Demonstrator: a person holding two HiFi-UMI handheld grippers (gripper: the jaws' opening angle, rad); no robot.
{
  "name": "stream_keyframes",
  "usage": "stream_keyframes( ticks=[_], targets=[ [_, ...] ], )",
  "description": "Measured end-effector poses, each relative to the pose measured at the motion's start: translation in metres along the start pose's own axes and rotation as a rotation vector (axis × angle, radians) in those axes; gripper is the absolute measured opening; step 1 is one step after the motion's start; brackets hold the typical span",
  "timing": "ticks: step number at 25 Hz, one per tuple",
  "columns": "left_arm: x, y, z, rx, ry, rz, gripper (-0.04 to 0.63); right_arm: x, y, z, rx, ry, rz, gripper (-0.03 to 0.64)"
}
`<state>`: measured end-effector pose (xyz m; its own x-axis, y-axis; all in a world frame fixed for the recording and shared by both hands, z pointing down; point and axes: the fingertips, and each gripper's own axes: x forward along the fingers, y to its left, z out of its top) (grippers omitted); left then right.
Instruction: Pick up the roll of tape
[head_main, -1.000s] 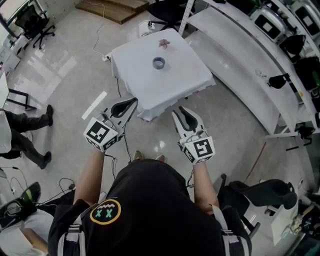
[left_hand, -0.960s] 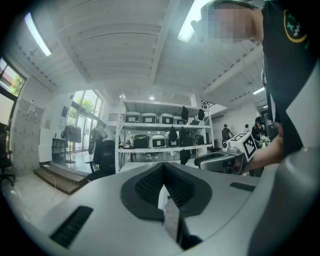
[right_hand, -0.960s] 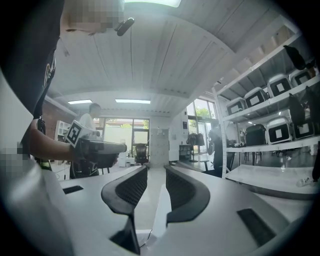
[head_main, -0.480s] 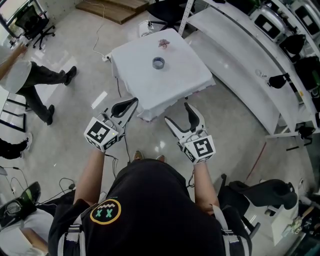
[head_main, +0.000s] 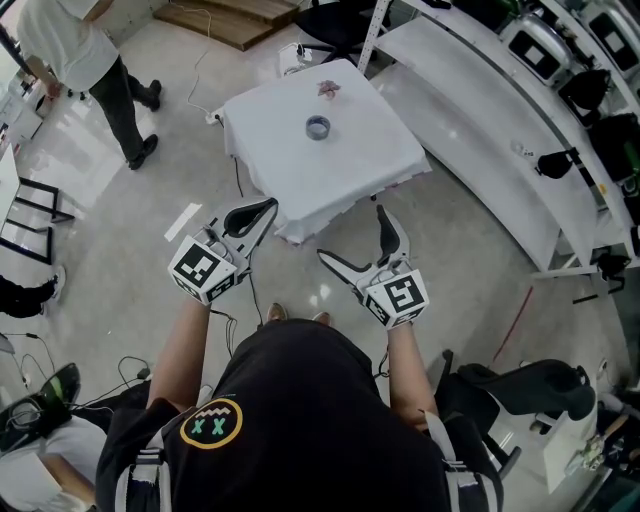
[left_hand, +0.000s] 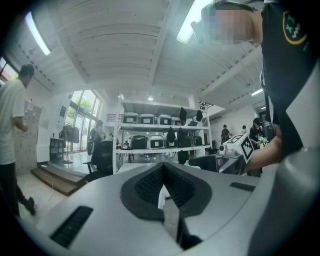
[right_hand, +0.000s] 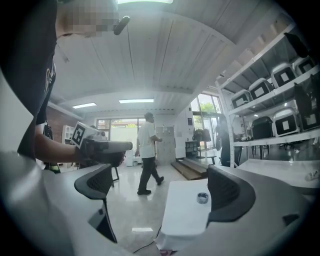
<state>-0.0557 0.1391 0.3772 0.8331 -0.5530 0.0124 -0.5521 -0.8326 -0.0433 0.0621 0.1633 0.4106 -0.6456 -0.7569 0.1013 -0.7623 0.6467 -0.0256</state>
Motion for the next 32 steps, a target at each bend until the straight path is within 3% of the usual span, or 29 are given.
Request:
stream_keyframes(
  ticks=[8,21,32],
  targets=[
    [0.005,-0.009,0.004,0.009,0.003,0.006,0.015,-0.009,-0.006,-0.002,0.003,0.003,-0.003,0.598],
    [0.016,-0.031,0.003,0.035,0.029,0.058,0.015,-0.029,-0.013,-0.009,-0.008,0.004,0.062,0.598],
    [0.057,0.019,-0.014,0.020,0.016,0.022,0.015,0.014,-0.054,-0.020,-0.014,0.022,0.027,0.598]
  ],
)
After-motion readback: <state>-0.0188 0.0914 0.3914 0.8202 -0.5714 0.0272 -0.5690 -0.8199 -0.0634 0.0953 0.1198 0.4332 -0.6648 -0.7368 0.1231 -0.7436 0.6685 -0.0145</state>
